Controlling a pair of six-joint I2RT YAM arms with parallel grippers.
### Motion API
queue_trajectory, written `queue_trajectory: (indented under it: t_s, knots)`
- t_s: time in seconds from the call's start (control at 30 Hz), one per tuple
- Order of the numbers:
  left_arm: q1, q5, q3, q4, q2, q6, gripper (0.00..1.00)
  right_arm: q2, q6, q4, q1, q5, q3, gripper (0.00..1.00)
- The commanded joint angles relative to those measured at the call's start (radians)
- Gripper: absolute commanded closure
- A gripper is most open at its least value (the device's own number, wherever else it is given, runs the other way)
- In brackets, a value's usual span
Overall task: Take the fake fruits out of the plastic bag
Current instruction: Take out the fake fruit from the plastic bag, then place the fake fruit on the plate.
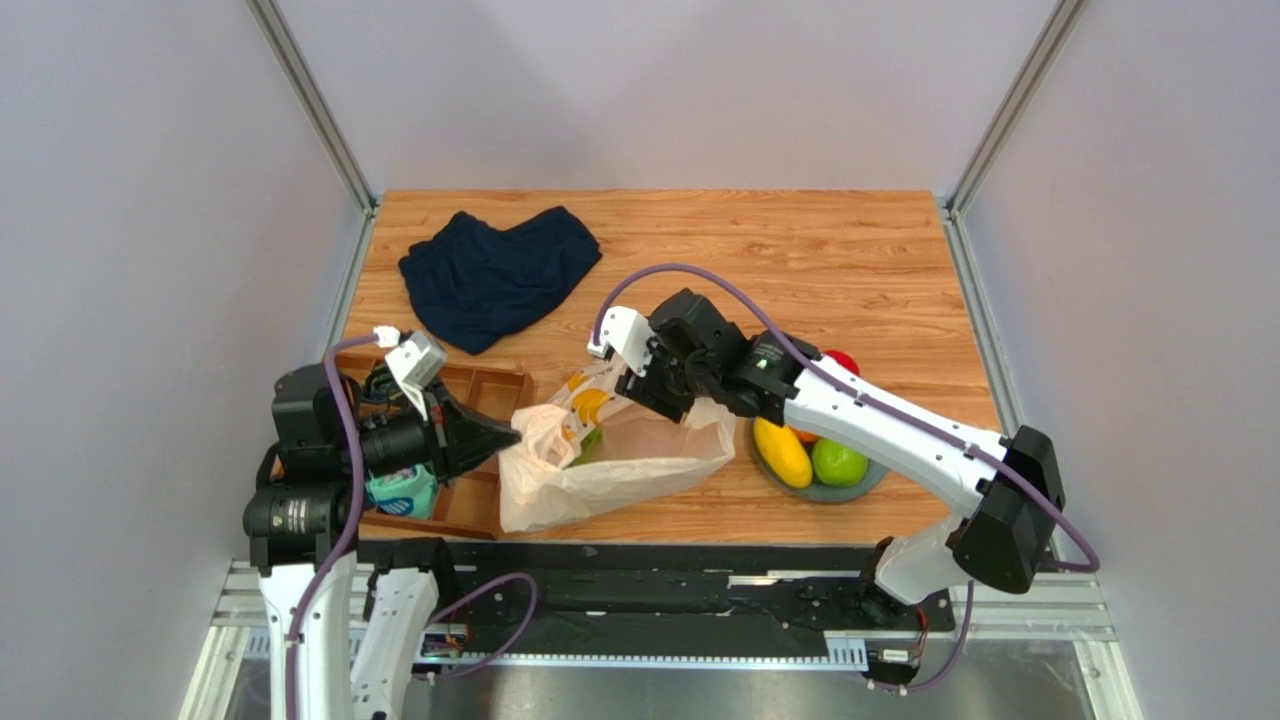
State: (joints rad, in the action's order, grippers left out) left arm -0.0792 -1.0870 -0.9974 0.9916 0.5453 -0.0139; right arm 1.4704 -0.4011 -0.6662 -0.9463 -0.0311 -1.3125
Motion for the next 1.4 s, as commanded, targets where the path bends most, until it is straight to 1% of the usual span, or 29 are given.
queue_trajectory:
  t_s: [0.0,0.1,0.17,0.2,0.23,0.3,0.33,0.37,0.4,0.43,0.5,0.57,0.6,0.67,0.7,0.73,0.77,0.8,0.87,0.9,0.93,0.97,1.0,1.07,1.17,1.27,1.37]
  knots:
    - [-0.004,-0.002,-0.058,-0.240,0.031,-0.101,1.00,-0.010,-0.051,-0.015,0.015,-0.043,-0.033,0.92]
    - [-0.004,-0.004,-0.069,-0.261,0.041,-0.120,1.00,-0.045,-0.044,0.010,0.017,-0.038,0.005,0.93]
    - [-0.004,-0.001,-0.069,-0.269,0.047,-0.115,1.00,-0.070,-0.028,-0.006,0.018,-0.007,-0.019,0.93]
    - [-0.004,0.001,-0.064,-0.281,0.050,-0.121,1.00,-0.079,-0.021,-0.048,0.038,0.028,-0.043,0.93]
    - [-0.002,-0.001,-0.061,-0.295,0.056,-0.130,1.00,-0.087,0.020,-0.062,0.052,0.140,-0.068,0.92]
    - [-0.002,0.015,-0.053,-0.344,0.070,-0.158,1.00,-0.094,0.091,-0.075,0.105,0.242,-0.169,0.91]
    - [-0.002,0.022,-0.053,-0.361,0.073,-0.165,1.00,-0.088,0.131,-0.078,0.119,0.331,-0.218,0.91]
    - [-0.002,0.029,-0.055,-0.375,0.090,-0.172,1.00,-0.061,0.203,-0.085,0.132,0.370,-0.273,0.90]
    - [-0.002,0.030,-0.055,-0.389,0.099,-0.181,1.00,-0.049,0.229,-0.096,0.145,0.407,-0.385,0.89]
    - [-0.002,0.029,-0.053,-0.398,0.110,-0.190,1.00,-0.035,0.249,-0.095,0.149,0.468,-0.430,0.87]
    - [-0.001,0.029,-0.043,-0.455,0.136,-0.237,1.00,-0.009,0.286,-0.079,0.156,0.522,-0.520,0.85]
    - [-0.002,0.029,-0.044,-0.500,0.169,-0.258,1.00,-0.010,0.256,-0.082,0.159,0.514,-0.534,0.84]
    - [-0.002,0.039,-0.047,-0.507,0.182,-0.265,1.00,-0.033,0.227,-0.096,0.167,0.501,-0.525,0.84]
    - [-0.001,0.050,-0.069,-0.508,0.215,-0.252,1.00,-0.071,0.180,-0.113,0.184,0.418,-0.455,0.85]
    - [-0.002,0.059,-0.075,-0.508,0.225,-0.239,1.00,-0.093,0.129,-0.136,0.216,0.387,-0.426,0.85]
    - [-0.002,0.067,-0.078,-0.508,0.234,-0.235,1.00,-0.138,0.111,-0.147,0.240,0.335,-0.348,0.86]
    - [-0.002,0.075,-0.084,-0.507,0.238,-0.232,1.00,-0.162,0.094,-0.156,0.274,0.320,-0.311,0.86]
    - [-0.002,0.082,-0.084,-0.508,0.242,-0.225,1.00,-0.185,0.058,-0.176,0.347,0.313,-0.260,0.86]
    - [-0.001,0.091,-0.078,-0.513,0.237,-0.224,1.00,-0.246,-0.002,-0.214,0.412,0.269,-0.125,0.86]
    - [-0.002,0.091,-0.075,-0.515,0.234,-0.225,1.00,-0.266,-0.027,-0.222,0.476,0.260,-0.082,0.86]
    - [-0.002,0.094,-0.072,-0.515,0.231,-0.225,1.00,-0.297,-0.104,-0.234,0.506,0.257,-0.044,0.87]
    - [-0.001,0.095,-0.064,-0.515,0.228,-0.227,1.00,-0.311,-0.142,-0.246,0.526,0.241,0.041,0.87]
    - [-0.002,0.098,-0.061,-0.515,0.225,-0.230,1.00,-0.323,-0.181,-0.248,0.544,0.215,0.077,0.87]
    - [-0.002,0.101,-0.060,-0.509,0.219,-0.227,1.00,-0.346,-0.278,-0.250,0.564,0.149,0.174,0.87]
    - [-0.002,0.107,-0.060,-0.492,0.212,-0.218,1.00,-0.351,-0.341,-0.253,0.584,0.080,0.245,0.86]
    - [-0.001,0.113,-0.055,-0.484,0.206,-0.216,1.00,-0.332,-0.387,-0.271,0.589,0.054,0.262,0.86]
    - [-0.004,0.119,-0.050,-0.482,0.200,-0.219,1.00,-0.314,-0.430,-0.259,0.596,-0.012,0.297,0.86]
